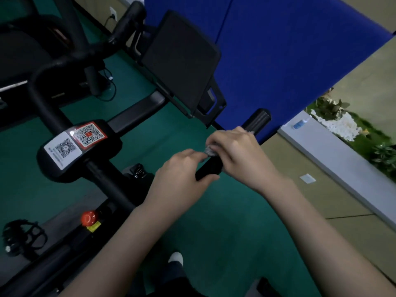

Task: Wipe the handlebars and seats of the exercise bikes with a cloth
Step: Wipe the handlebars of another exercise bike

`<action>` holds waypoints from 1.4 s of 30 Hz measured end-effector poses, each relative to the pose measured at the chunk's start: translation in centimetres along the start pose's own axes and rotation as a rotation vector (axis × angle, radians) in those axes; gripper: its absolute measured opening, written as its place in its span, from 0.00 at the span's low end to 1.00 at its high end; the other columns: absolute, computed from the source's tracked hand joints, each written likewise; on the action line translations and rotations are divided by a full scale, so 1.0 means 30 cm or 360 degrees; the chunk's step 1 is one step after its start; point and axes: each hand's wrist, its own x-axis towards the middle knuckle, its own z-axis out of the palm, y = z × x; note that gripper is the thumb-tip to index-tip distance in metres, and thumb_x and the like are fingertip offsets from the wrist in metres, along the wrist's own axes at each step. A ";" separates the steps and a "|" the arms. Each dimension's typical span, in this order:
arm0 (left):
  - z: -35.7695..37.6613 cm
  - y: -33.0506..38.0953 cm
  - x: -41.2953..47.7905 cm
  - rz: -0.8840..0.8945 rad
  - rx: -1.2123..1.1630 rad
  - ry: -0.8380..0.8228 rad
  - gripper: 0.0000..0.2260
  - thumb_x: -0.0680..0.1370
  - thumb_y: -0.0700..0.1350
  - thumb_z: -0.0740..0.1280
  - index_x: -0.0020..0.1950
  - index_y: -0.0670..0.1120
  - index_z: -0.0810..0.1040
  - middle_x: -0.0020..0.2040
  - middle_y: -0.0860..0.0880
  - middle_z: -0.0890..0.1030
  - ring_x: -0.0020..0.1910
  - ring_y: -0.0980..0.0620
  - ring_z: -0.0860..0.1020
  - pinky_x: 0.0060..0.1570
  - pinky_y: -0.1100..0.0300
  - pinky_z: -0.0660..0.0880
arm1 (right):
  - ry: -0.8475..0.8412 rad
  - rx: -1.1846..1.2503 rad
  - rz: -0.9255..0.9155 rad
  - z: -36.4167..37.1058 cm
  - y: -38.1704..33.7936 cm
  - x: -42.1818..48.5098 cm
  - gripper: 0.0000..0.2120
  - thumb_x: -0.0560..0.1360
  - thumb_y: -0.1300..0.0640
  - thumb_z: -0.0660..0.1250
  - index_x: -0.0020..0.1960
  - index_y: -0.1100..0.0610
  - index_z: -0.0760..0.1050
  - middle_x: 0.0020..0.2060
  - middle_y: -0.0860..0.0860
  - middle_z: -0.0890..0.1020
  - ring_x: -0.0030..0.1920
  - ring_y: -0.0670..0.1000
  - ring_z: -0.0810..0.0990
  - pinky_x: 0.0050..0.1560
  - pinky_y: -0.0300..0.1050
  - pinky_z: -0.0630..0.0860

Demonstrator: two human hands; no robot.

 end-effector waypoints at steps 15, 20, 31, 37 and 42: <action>-0.065 0.015 -0.036 0.0404 0.0203 0.0001 0.19 0.75 0.56 0.67 0.63 0.49 0.76 0.57 0.53 0.77 0.57 0.51 0.74 0.54 0.51 0.75 | 0.1088 0.0894 0.0968 0.006 -0.117 -0.273 0.07 0.78 0.65 0.63 0.48 0.56 0.78 0.42 0.40 0.80 0.45 0.36 0.78 0.47 0.29 0.70; -0.033 0.101 -0.023 0.0699 0.0290 -0.0023 0.18 0.77 0.53 0.67 0.62 0.44 0.77 0.56 0.49 0.79 0.56 0.47 0.74 0.56 0.49 0.73 | 0.1255 0.0990 0.1261 0.032 -0.134 -0.412 0.10 0.78 0.66 0.63 0.46 0.52 0.76 0.42 0.42 0.81 0.44 0.37 0.78 0.47 0.30 0.71; 0.304 0.286 -0.078 0.0891 0.0474 -0.0355 0.21 0.78 0.53 0.63 0.68 0.45 0.72 0.64 0.50 0.75 0.63 0.49 0.71 0.63 0.54 0.67 | 0.1625 0.1373 0.1596 0.104 -0.017 -0.766 0.11 0.78 0.65 0.62 0.45 0.51 0.77 0.43 0.49 0.82 0.45 0.46 0.80 0.49 0.41 0.75; 0.624 0.430 -0.146 0.0813 0.0480 -0.0653 0.23 0.79 0.54 0.62 0.71 0.47 0.68 0.72 0.51 0.68 0.69 0.50 0.67 0.68 0.55 0.64 | 0.1674 0.1336 0.1609 0.086 0.105 -1.027 0.12 0.79 0.65 0.61 0.47 0.50 0.77 0.44 0.51 0.82 0.45 0.49 0.80 0.50 0.47 0.77; 0.834 0.505 -0.187 0.0797 0.0573 -0.0828 0.25 0.79 0.55 0.62 0.73 0.47 0.65 0.73 0.50 0.67 0.71 0.50 0.65 0.70 0.56 0.60 | 0.1686 0.1353 0.1755 0.079 0.223 -1.250 0.12 0.79 0.65 0.61 0.46 0.51 0.77 0.44 0.52 0.82 0.46 0.49 0.80 0.49 0.45 0.76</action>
